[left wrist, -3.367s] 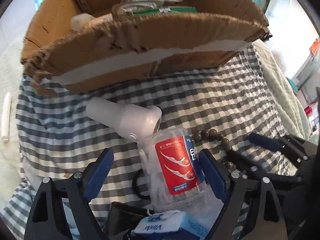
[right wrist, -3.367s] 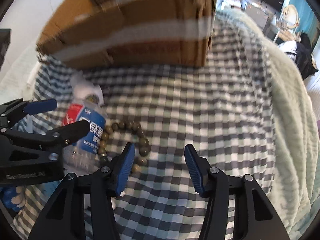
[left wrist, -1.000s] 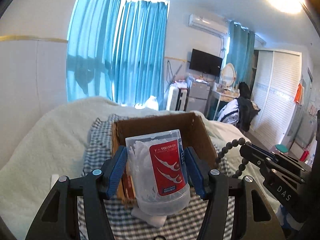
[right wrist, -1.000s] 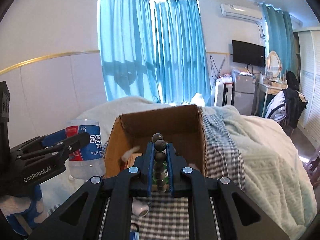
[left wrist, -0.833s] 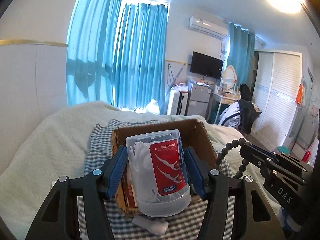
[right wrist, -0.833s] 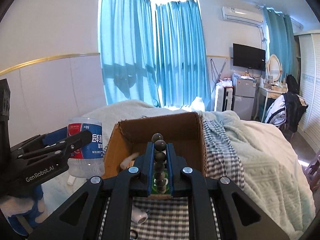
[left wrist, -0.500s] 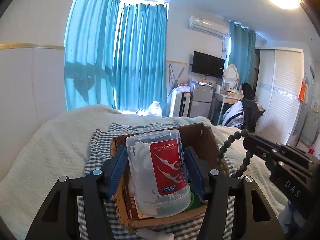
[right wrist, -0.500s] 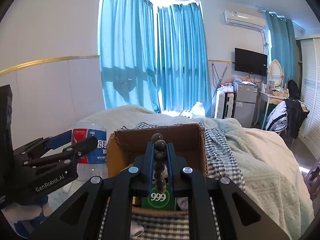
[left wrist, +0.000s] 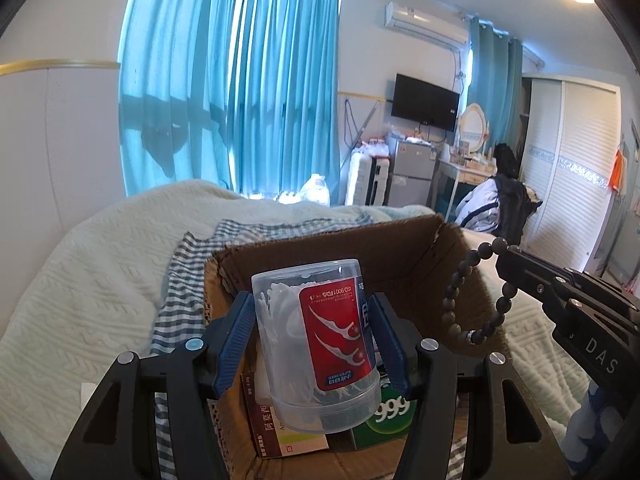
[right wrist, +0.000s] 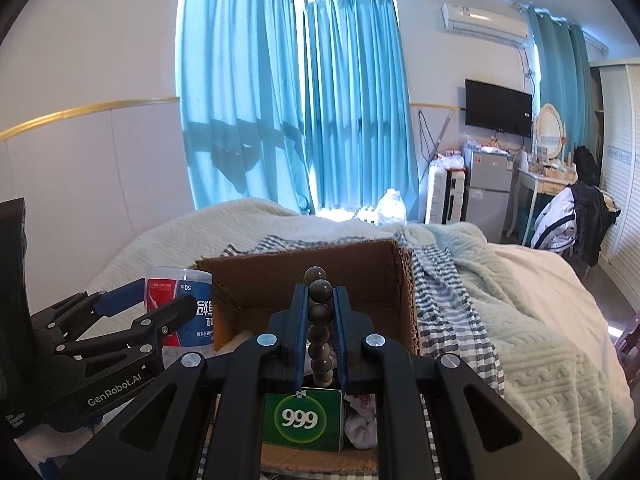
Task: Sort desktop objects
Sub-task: 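Open both tools to drop the cup and bracelet into the box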
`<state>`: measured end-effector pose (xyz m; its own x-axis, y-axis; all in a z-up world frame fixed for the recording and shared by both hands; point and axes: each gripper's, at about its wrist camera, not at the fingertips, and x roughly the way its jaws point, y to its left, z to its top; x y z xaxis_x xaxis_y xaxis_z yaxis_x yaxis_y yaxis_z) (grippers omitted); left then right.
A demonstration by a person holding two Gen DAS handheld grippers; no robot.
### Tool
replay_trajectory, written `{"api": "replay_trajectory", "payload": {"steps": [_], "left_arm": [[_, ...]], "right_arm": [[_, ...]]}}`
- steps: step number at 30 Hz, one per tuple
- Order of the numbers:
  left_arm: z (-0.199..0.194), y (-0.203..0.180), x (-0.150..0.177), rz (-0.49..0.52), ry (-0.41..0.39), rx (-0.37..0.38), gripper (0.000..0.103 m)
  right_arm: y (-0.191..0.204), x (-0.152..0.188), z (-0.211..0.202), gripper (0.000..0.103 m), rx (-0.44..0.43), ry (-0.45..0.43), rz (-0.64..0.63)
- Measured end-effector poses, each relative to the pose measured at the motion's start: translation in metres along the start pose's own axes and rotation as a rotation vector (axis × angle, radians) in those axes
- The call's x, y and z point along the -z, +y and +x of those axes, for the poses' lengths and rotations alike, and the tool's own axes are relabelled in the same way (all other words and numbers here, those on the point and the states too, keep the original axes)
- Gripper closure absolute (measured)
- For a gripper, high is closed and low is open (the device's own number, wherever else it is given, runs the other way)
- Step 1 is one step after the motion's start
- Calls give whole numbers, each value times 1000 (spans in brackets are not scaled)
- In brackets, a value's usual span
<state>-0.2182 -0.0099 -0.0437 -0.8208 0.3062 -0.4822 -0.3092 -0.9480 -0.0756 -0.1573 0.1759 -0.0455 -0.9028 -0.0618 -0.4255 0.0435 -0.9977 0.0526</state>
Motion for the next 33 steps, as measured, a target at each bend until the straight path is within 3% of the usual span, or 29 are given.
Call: {"api": "replay_trajectory", "payload": {"steps": [16, 22, 23, 25, 26, 33], "left_arm": [[72, 14, 14, -19, 166, -8, 43], [78, 17, 13, -31, 200, 7, 46], [77, 16, 11, -31, 204, 6, 46], [73, 15, 8, -27, 203, 4, 45], [70, 15, 5, -26, 195, -1, 45], [32, 17, -17, -40, 132, -1, 43]], "right_arm": [[-23, 26, 76, 92, 34, 160, 74], [-20, 27, 86, 91, 53, 200, 65], [-20, 26, 86, 90, 58, 199, 65], [-19, 21, 82, 69, 68, 189, 70], [-19, 19, 77, 64, 65, 176, 76], [-15, -4, 42, 61, 72, 117, 78]]}}
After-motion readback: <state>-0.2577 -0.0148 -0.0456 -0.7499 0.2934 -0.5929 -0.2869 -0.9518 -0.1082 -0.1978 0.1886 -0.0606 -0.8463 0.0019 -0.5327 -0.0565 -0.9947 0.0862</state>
